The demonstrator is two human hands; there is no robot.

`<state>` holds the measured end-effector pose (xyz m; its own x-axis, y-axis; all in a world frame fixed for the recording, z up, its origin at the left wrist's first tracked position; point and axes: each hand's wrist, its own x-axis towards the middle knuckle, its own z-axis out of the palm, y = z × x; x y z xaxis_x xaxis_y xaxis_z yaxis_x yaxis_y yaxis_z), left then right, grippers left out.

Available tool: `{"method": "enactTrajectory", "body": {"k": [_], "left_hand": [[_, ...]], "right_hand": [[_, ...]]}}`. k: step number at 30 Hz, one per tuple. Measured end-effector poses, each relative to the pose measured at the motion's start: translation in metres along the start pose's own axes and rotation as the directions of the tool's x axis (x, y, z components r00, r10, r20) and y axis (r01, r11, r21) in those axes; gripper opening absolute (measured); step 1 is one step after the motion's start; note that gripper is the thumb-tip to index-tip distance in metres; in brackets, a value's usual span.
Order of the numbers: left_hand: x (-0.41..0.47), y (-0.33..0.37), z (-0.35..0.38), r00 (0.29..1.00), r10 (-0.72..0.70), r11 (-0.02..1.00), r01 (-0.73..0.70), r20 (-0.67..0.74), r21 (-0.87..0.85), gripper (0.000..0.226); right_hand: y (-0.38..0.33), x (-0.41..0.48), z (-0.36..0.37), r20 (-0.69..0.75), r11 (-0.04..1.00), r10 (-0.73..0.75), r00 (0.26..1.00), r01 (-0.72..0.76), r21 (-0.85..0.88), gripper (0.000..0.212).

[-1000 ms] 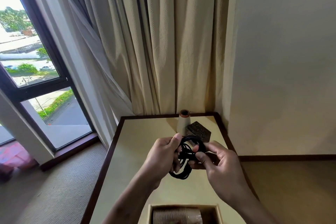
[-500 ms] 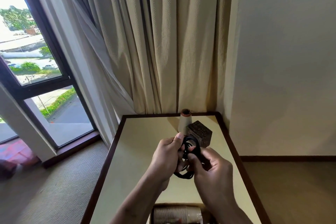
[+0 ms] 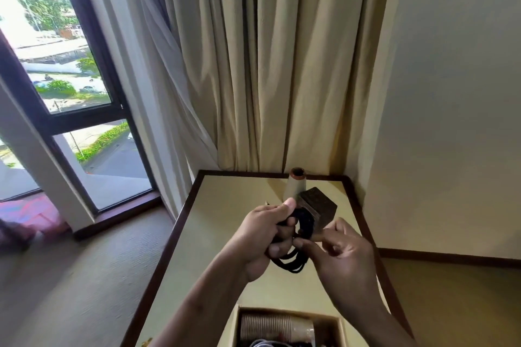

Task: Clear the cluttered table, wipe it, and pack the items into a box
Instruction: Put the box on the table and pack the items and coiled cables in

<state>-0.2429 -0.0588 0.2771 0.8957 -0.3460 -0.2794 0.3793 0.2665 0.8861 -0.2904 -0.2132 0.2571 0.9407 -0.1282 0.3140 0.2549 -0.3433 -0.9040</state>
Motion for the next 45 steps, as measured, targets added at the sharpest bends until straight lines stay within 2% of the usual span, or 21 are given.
{"method": "enactTrajectory", "body": {"k": [2,4,7,9,10,13,16,19,21,23,25,27,29,33,35,37,40,43,45], "left_hand": [[0.0,0.001,-0.001,1.0,0.0,1.0,0.001,0.024,-0.008,0.037],[0.001,0.003,-0.003,0.998,-0.021,0.998,0.024,0.051,-0.051,0.037],[0.002,0.004,-0.003,0.99,-0.082,0.987,0.098,0.116,-0.131,0.042],[0.002,0.003,0.0,0.979,-0.11,0.979,0.137,0.17,-0.152,0.044],[0.002,0.002,0.001,0.975,-0.118,0.977,0.147,0.186,-0.152,0.044],[0.004,-0.002,0.004,0.973,-0.13,0.972,0.163,0.192,-0.167,0.044],[0.004,-0.008,0.007,0.976,-0.133,0.96,0.17,0.171,-0.221,0.044],[0.004,-0.011,0.008,0.981,-0.11,0.941,0.154,0.159,-0.303,0.042],[0.003,-0.01,0.007,0.984,-0.089,0.918,0.141,0.156,-0.371,0.041],[0.003,-0.008,0.005,0.984,-0.071,0.893,0.135,0.162,-0.43,0.04],[0.001,-0.005,0.002,0.979,-0.057,0.87,0.145,0.197,-0.471,0.039],[-0.001,-0.001,0.002,0.972,-0.051,0.851,0.163,0.23,-0.499,0.037],[-0.001,0.0,0.004,0.972,-0.059,0.839,0.172,0.228,-0.516,0.034],[0.001,-0.002,0.005,0.979,-0.075,0.799,0.172,0.187,-0.576,0.034],[0.002,-0.002,0.001,0.979,-0.093,0.78,0.185,0.182,-0.598,0.032],[0.002,-0.001,-0.001,0.973,-0.112,0.782,0.211,0.2,-0.586,0.032],[0.001,0.0,0.0,0.965,-0.133,0.801,0.239,0.225,-0.549,0.035],[0.002,0.001,0.001,0.97,-0.145,0.832,0.227,0.196,-0.507,0.034],[0.001,0.001,-0.001,0.974,-0.152,0.835,0.218,0.168,-0.506,0.032]], "right_hand": [[0.003,-0.002,0.003,-0.072,0.998,0.055,0.996,-0.056,-0.016,0.02],[0.007,0.0,0.001,-0.106,0.992,0.114,0.988,-0.106,0.073,0.034],[0.011,0.009,0.0,0.05,0.945,0.153,0.987,-0.161,0.284,0.056],[0.014,0.016,0.002,0.172,0.888,0.085,0.981,-0.153,0.433,0.049],[0.016,0.018,0.003,0.194,0.884,0.046,0.98,-0.13,0.448,0.042],[0.021,0.021,0.005,0.141,0.924,-0.014,0.99,-0.041,0.379,0.02],[0.023,0.023,0.008,0.093,0.91,0.001,0.996,-0.04,0.412,0.018],[0.025,0.023,0.012,0.115,0.893,0.043,0.992,-0.089,0.442,0.012],[0.025,0.02,0.016,0.12,0.877,0.083,0.989,-0.13,0.463,0.023],[0.024,0.016,0.016,0.146,0.843,0.12,0.982,-0.178,0.507,0.044],[0.026,0.011,0.013,0.21,0.758,0.104,0.972,-0.215,0.616,0.06],[0.03,0.009,0.006,0.268,0.665,0.077,0.96,-0.249,0.704,0.059],[0.034,0.008,0.003,0.285,0.706,0.038,0.958,-0.227,0.671,0.043],[0.03,0.006,0.005,0.297,0.85,-0.088,0.951,-0.084,0.52,0.046],[0.027,0.006,0.004,0.324,0.903,-0.141,0.936,-0.013,0.43,0.033],[0.029,0.005,0.001,0.374,0.935,-0.134,0.918,-0.008,0.355,0.026],[0.029,0.002,0.001,0.417,0.944,-0.118,0.901,-0.029,0.329,0.025],[0.031,0.005,0.002,0.444,0.964,-0.089,0.891,-0.035,0.264,0.021],[0.032,0.008,-0.002,0.469,0.975,-0.064,0.881,-0.045,0.217,0.033]]}}
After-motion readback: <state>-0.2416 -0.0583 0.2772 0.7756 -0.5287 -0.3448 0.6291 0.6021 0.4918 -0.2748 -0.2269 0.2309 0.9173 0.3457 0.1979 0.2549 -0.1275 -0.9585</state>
